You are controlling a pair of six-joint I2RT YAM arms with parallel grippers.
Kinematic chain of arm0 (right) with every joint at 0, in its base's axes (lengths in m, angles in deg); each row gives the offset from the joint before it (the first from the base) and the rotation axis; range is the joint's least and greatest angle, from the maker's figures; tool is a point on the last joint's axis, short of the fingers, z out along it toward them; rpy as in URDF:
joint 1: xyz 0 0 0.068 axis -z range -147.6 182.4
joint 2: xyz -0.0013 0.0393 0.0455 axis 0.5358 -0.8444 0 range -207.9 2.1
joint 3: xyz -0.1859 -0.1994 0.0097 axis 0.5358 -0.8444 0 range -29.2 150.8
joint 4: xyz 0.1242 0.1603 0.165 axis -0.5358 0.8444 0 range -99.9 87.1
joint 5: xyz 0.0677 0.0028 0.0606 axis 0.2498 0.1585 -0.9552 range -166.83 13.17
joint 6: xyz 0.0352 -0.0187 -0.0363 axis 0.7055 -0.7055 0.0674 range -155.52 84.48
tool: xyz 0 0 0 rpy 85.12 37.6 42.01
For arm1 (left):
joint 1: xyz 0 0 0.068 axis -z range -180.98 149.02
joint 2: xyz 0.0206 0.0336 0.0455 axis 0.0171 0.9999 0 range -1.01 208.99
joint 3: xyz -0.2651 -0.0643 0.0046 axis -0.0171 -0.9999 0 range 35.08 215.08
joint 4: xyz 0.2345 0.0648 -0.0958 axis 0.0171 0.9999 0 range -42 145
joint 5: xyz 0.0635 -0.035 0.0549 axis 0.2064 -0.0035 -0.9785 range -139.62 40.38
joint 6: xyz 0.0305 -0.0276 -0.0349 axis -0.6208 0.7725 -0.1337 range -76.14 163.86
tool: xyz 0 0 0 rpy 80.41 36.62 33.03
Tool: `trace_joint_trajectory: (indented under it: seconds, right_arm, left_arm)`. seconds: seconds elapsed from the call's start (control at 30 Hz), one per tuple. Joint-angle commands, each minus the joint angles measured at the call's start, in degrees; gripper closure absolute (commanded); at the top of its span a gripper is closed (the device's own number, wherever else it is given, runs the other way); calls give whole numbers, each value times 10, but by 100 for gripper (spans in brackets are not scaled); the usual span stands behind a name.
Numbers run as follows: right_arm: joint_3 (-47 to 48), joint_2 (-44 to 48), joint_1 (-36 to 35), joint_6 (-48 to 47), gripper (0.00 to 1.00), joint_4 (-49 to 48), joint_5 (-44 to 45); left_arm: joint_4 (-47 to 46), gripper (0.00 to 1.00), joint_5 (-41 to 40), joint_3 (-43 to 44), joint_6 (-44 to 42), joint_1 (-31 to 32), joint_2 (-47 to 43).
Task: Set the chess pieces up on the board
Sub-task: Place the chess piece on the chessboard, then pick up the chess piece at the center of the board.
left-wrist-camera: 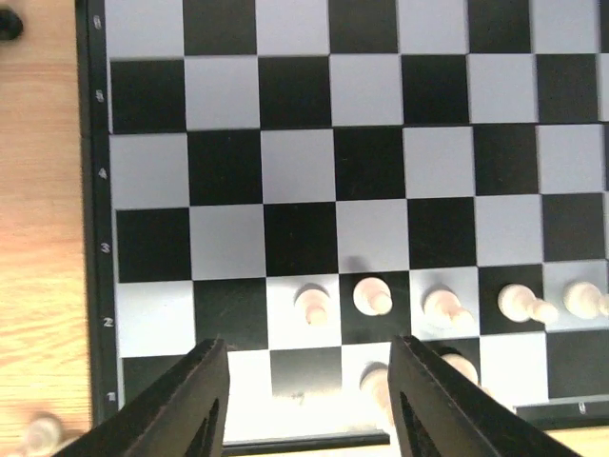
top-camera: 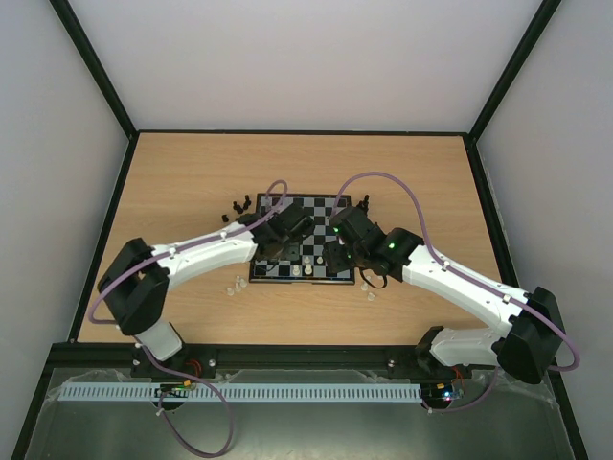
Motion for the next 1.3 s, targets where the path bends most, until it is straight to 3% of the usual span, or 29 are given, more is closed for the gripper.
trace_joint_trajectory:
  seconds: [0.0,0.13,0.23,0.53,0.6,0.7,0.87,1.07,1.27]
  right_arm:
    - [-2,10,-4,-3,42,17,0]
    - [-2,9,-4,-4,42,15,-2]
    - [-3,9,-4,-3,42,14,-4]
    - [-2,9,-4,-4,42,13,-7]
    - [-2,9,-4,-5,43,13,-9]
    - [-1,8,-4,-5,42,13,-9]
    - [-1,8,-4,-5,42,12,-9]
    - [-1,5,-5,-6,43,11,-12]
    - [-2,4,-5,-5,43,11,-12]
  left_arm:
    - [40,46,-23,-25,15,4,-59]
    - [51,32,-37,-80,37,2,-117]
    - [61,2,-46,-116,51,1,-158]
    - [27,1,-2,-200,47,-45,-232]
    - [28,7,-3,-209,47,-59,-236]
    - [15,28,1,-223,40,-80,-241]
    - [2,53,8,-233,30,-97,-222]
    - [-17,67,21,-250,29,-99,-201]
    - [-20,71,23,-262,33,-99,-197]
